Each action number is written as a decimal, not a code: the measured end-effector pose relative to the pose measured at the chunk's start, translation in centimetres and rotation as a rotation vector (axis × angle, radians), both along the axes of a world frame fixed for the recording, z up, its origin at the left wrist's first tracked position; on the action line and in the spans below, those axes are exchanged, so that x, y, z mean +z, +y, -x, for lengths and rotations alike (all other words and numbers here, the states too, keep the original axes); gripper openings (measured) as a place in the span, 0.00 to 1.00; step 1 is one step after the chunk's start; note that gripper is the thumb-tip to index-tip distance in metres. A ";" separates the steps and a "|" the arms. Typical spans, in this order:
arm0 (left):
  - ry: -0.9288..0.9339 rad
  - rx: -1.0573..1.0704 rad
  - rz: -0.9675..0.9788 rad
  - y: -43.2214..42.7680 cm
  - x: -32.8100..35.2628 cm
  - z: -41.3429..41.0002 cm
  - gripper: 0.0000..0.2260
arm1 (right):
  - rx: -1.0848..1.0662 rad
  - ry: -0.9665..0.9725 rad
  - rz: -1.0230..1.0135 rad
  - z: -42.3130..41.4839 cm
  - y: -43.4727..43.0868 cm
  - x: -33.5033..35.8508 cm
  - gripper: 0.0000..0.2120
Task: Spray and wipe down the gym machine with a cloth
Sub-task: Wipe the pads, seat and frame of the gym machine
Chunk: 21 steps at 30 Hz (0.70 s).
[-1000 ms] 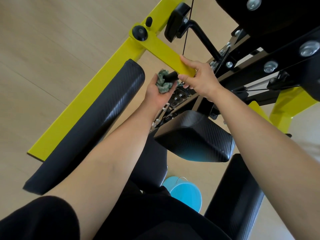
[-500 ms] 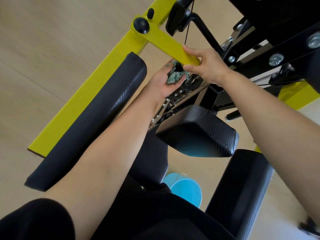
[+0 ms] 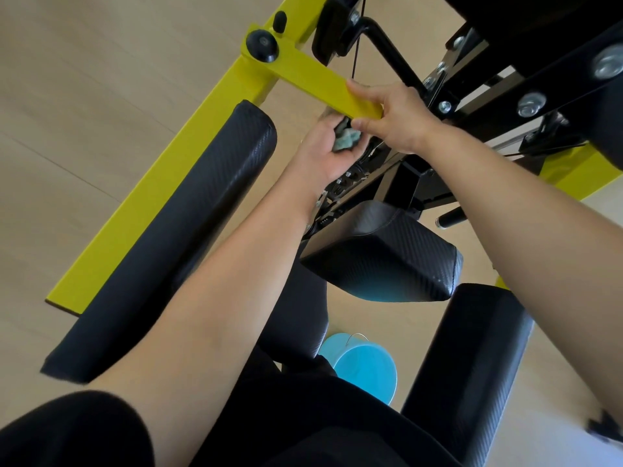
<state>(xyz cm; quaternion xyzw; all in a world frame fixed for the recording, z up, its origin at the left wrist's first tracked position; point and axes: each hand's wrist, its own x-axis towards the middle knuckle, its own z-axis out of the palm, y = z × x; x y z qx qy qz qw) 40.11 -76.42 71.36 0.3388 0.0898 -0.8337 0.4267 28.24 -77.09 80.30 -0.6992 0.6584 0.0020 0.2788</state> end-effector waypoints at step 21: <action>-0.698 -0.069 0.225 4.1 -3.5 -2.7 0.16 | -0.032 -0.143 -0.048 0.2 2.2 -1.8 0.32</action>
